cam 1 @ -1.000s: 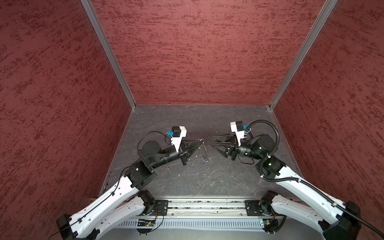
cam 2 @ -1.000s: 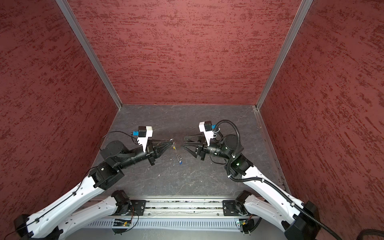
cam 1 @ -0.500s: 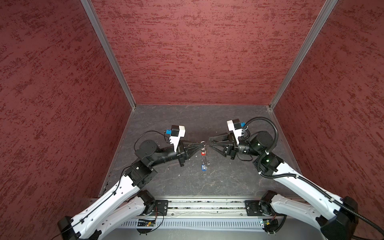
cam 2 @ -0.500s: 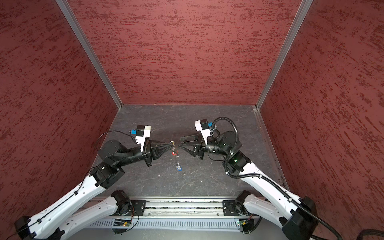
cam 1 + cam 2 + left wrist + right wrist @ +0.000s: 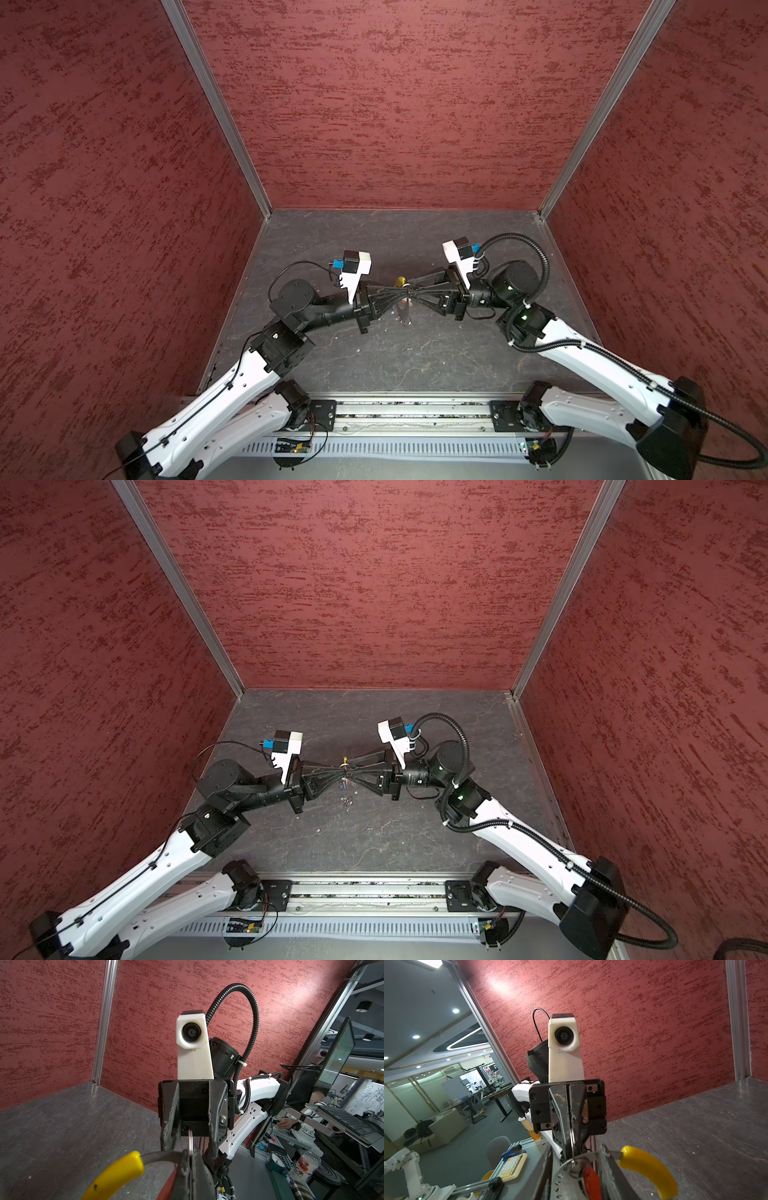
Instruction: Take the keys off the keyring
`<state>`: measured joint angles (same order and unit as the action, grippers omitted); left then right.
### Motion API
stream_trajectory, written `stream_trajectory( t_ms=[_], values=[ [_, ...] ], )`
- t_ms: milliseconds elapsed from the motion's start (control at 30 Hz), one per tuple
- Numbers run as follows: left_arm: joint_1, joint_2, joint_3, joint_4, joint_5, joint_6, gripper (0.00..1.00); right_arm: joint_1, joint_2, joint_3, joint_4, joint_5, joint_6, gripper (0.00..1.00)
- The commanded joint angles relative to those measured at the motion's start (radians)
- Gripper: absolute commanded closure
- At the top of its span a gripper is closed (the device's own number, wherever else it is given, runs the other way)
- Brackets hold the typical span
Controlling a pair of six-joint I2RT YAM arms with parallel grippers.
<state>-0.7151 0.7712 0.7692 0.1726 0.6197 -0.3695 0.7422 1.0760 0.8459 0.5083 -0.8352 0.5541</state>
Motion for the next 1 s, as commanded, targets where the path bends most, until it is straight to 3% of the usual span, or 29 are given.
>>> stream_trajectory(
  t_ms=[0,567,733,800,967],
  values=[
    [0.006,-0.015,0.009,0.018,-0.012,0.005,1.00,0.008,-0.010,0.033,0.046,-0.006,0.004,0.70],
    [0.006,-0.018,0.014,-0.009,-0.023,-0.005,0.99,0.009,-0.026,0.034,-0.003,0.030,-0.024,1.00],
    [0.035,-0.036,0.042,-0.087,-0.024,-0.010,0.65,0.007,-0.066,0.034,-0.095,0.059,-0.068,1.00],
    [0.082,-0.043,0.054,-0.107,0.027,-0.040,0.56,0.004,-0.073,0.040,-0.139,0.058,-0.083,1.00],
    [0.178,-0.007,0.101,-0.146,0.208,-0.110,0.54,-0.002,-0.067,0.072,-0.246,0.008,-0.121,1.00]
  ],
)
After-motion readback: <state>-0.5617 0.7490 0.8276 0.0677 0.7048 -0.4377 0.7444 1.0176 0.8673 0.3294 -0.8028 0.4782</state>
